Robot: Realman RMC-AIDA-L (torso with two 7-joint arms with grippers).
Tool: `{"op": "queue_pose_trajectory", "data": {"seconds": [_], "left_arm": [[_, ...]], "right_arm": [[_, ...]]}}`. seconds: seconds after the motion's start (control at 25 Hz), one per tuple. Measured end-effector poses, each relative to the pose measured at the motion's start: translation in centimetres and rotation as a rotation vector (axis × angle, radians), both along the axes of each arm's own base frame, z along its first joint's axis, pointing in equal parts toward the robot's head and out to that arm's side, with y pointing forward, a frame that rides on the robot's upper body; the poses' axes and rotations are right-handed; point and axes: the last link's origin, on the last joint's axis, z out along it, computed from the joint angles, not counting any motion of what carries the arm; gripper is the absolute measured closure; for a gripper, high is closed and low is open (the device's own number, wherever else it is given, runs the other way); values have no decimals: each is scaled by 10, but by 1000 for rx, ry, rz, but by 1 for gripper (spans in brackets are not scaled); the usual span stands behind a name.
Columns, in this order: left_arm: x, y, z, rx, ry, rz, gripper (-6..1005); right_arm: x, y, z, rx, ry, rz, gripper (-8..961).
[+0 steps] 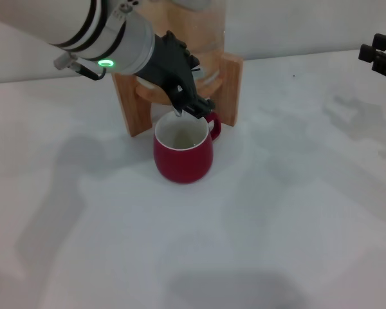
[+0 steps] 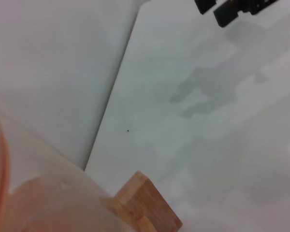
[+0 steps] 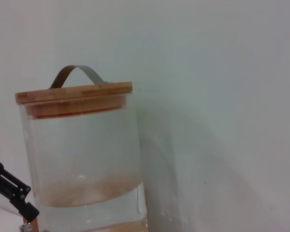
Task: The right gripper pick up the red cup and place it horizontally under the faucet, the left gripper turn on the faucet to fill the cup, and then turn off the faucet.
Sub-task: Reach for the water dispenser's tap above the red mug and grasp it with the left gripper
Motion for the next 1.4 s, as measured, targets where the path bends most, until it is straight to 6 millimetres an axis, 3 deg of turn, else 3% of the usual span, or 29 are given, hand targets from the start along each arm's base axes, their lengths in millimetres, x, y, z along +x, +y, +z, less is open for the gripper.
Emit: {"op": "queue_pose_trajectory", "data": {"seconds": [1.4], "left_arm": [[1,-1,-3,-12,21,-34,201]], "right_arm": [[3,-3,1,2,1,-8,563]]}}
